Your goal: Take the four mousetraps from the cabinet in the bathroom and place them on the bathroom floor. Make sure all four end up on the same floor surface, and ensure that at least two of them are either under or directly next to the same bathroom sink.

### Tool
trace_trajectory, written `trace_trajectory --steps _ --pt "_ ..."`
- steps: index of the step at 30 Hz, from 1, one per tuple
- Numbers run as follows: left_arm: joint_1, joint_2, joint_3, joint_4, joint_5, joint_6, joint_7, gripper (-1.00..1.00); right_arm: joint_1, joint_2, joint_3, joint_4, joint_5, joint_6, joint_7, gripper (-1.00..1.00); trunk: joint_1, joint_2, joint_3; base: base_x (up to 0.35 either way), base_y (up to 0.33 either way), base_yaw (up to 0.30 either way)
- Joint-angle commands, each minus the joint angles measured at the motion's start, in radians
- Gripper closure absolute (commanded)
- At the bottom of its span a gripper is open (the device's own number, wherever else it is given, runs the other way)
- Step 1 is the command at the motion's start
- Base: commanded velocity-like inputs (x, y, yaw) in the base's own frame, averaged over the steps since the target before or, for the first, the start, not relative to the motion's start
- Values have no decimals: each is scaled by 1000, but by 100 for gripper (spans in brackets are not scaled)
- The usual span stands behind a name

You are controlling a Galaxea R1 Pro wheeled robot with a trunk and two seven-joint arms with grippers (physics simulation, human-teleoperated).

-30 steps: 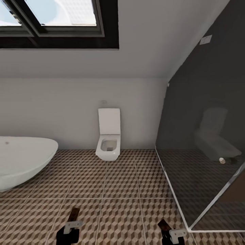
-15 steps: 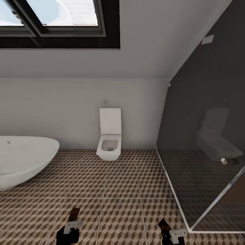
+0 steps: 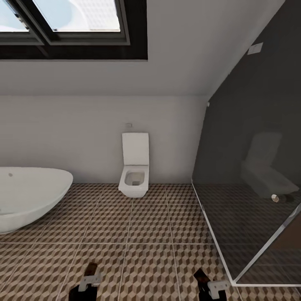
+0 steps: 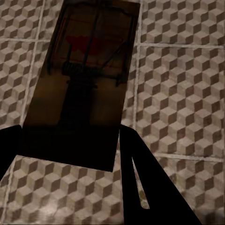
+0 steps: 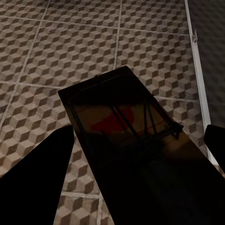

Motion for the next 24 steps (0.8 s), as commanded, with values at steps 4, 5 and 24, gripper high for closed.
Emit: trace_trajectory --steps 4,5,24 --pt "-3 1 -6 -13 -3 199 4 100 -2 17 8 -41 -8 46 -25 100 1 -2 -2 0 0 0" --pt "-4 1 -7 -19 -4 237 5 100 -3 28 8 -70 -7 85 -43 100 1 -2 -2 0 0 0" --pt "-279 24 -5 -44 -5 447 10 100 -311 161 7 -207 88 572 -121 100 1 -2 -2 0 0 0"
